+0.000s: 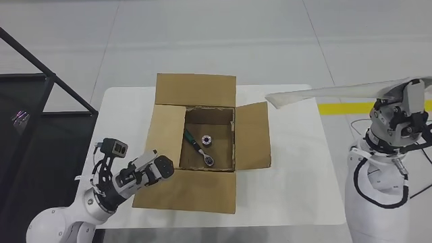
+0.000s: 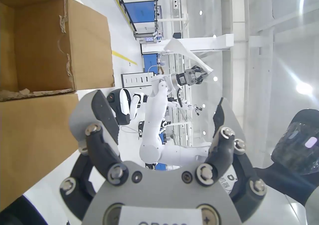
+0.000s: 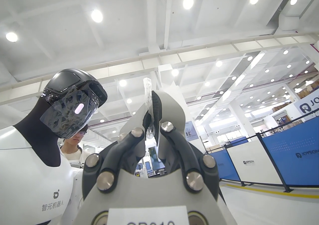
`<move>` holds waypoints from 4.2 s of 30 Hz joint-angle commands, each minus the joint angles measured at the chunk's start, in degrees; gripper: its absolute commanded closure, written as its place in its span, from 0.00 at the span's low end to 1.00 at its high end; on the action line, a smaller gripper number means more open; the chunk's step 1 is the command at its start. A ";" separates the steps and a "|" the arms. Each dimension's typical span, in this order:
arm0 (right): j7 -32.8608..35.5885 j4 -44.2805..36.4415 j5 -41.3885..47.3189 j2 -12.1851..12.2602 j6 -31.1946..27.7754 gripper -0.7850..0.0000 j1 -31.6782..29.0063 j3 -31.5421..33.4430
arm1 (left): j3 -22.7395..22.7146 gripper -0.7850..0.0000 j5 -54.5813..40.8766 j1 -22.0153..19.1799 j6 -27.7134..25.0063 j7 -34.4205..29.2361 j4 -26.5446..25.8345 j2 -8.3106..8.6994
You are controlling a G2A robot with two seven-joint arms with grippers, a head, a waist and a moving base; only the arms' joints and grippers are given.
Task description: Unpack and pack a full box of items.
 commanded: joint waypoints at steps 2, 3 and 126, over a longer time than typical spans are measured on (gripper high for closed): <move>-0.02 0.00 0.02 -0.01 0.00 1.00 0.04 -0.05 | -0.01 0.00 0.15 -0.01 -0.10 0.10 0.01 0.00; -0.02 0.00 0.02 -0.01 0.00 1.00 0.04 -0.05 | -0.01 0.00 0.15 -0.01 -0.10 0.10 0.01 0.00; -17.79 3.59 -1.36 4.24 0.00 1.00 -2.91 9.99 | 70.89 0.00 61.04 -75.19 34.53 -21.03 49.40 -25.93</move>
